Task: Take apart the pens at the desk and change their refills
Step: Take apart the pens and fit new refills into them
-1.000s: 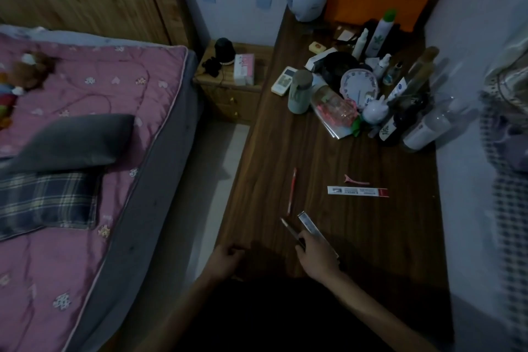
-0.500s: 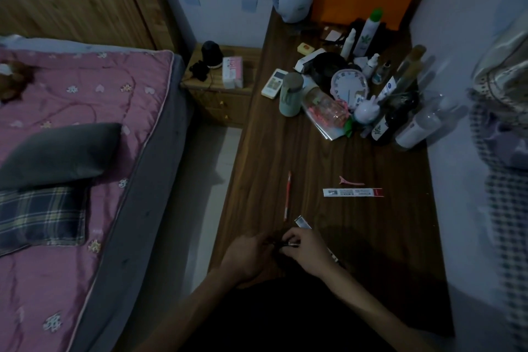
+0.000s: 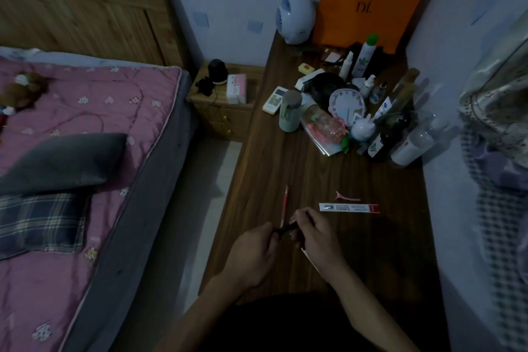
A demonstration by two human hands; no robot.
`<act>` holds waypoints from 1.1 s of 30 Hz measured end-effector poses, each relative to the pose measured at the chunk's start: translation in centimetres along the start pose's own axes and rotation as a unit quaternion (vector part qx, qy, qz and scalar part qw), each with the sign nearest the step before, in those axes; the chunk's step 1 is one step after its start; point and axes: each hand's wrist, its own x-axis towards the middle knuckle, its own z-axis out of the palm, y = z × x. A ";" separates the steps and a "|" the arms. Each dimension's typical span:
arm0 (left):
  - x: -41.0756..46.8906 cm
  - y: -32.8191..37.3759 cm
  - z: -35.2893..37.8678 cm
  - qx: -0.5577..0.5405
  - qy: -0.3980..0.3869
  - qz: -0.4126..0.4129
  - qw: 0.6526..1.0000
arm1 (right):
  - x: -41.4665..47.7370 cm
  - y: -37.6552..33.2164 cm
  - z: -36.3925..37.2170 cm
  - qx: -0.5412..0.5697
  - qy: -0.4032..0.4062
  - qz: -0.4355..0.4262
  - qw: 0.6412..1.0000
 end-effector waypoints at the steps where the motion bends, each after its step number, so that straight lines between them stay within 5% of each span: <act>1: -0.1 0.6 -0.2 -0.002 0.007 0.001 1.000 | 0.0 -0.3 0.1 -0.013 0.001 -0.018 1.000; 11: -1.1 3.9 -1.7 -0.028 0.020 -0.009 0.999 | -1.8 -3.1 0.2 -0.053 -0.059 -0.061 0.995; 23: -0.1 7.3 -5.5 -0.132 0.004 0.022 0.991 | -4.3 -8.8 1.8 0.113 0.035 -0.097 0.988; 33: 0.5 8.6 -9.9 -0.173 -0.094 0.062 0.978 | -5.6 -12.2 3.6 0.188 0.129 -0.101 0.968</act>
